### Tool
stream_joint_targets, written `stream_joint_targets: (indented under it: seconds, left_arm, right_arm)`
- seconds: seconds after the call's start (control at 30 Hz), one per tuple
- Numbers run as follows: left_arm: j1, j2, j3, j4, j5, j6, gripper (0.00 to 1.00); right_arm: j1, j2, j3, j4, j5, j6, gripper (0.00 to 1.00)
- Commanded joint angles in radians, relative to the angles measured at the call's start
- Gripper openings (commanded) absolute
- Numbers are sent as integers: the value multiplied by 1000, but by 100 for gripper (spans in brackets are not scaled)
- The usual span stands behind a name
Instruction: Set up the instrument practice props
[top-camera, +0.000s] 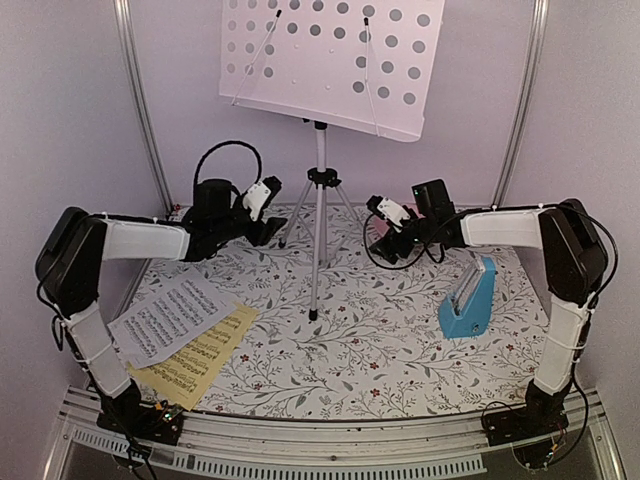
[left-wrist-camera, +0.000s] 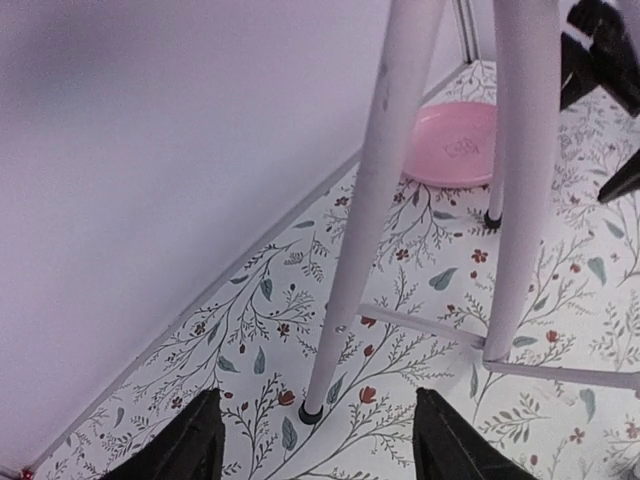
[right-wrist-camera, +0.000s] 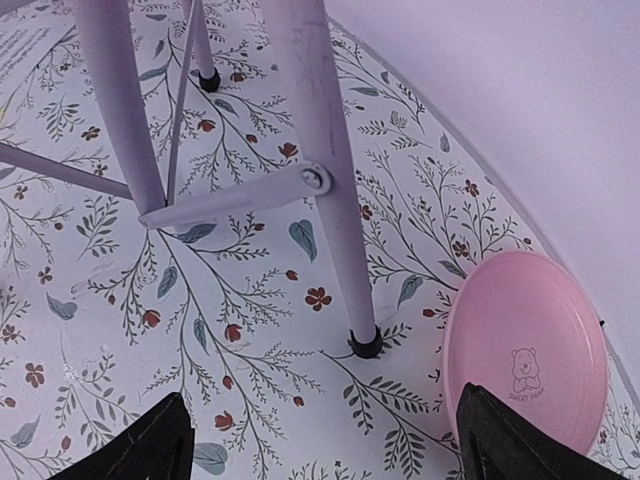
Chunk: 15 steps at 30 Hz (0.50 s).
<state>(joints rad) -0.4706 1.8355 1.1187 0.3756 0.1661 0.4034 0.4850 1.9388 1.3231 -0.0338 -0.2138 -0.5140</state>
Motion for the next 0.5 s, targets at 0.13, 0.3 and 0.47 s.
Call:
stream_joint_targets:
  seconds: [0.13, 0.3, 0.47]
  left_arm:
    - [-44, -197, -149, 15, 22, -276, 67]
    - [-85, -247, -223, 17, 102, -318, 67]
    - [-94, -286, -305, 61, 217, -389, 68]
  right_arm:
    - [1, -77, -22, 83, -141, 115, 95]
    - [-1, -72, 18, 102, -219, 173, 95]
    - [0, -39, 73, 107, -290, 216, 93]
